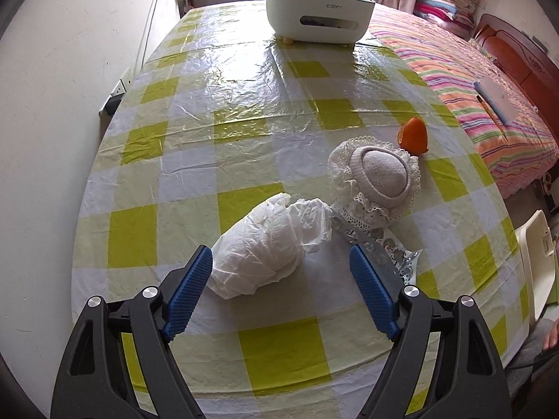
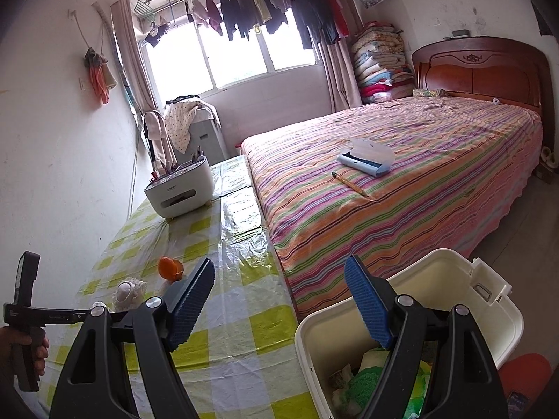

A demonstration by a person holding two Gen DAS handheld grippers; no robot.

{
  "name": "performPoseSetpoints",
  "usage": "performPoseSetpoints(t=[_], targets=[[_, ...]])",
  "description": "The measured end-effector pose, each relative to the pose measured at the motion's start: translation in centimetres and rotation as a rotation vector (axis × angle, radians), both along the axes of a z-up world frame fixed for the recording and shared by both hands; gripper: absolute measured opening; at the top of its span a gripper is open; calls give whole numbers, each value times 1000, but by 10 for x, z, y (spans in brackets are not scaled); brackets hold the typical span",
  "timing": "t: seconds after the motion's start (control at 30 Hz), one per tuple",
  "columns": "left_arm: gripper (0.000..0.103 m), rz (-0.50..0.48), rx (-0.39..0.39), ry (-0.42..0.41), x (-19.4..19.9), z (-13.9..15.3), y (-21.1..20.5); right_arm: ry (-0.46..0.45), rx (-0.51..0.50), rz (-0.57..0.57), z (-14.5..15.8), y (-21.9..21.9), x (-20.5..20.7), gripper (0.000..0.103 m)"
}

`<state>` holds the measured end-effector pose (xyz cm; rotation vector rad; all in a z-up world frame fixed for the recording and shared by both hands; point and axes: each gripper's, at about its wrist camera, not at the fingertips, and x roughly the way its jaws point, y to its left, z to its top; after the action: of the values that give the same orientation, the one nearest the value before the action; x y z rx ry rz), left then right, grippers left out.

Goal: Collect trash
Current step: 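Move both open tools back over the table, then grasp the white crumpled tissue with the left tool while the right tool reaches the silver blister pack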

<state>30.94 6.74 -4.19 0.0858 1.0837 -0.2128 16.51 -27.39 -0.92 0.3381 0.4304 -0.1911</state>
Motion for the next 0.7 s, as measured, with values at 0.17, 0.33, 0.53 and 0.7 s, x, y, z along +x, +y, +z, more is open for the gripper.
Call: performPoseSetpoints(t=[0.17, 0.33, 0.53, 0.7], targets=[[57, 4, -14, 60, 12, -14, 4, 2, -24, 17, 1, 12, 5, 75], [40, 22, -27, 86, 17, -18, 11, -10, -19, 138, 4, 36, 19, 75], [25, 33, -54, 93, 11, -13, 17, 44, 63, 409, -1, 69, 49, 75], [24, 45, -85, 56, 4, 4, 22, 56, 34, 558, 0, 102, 64, 75]])
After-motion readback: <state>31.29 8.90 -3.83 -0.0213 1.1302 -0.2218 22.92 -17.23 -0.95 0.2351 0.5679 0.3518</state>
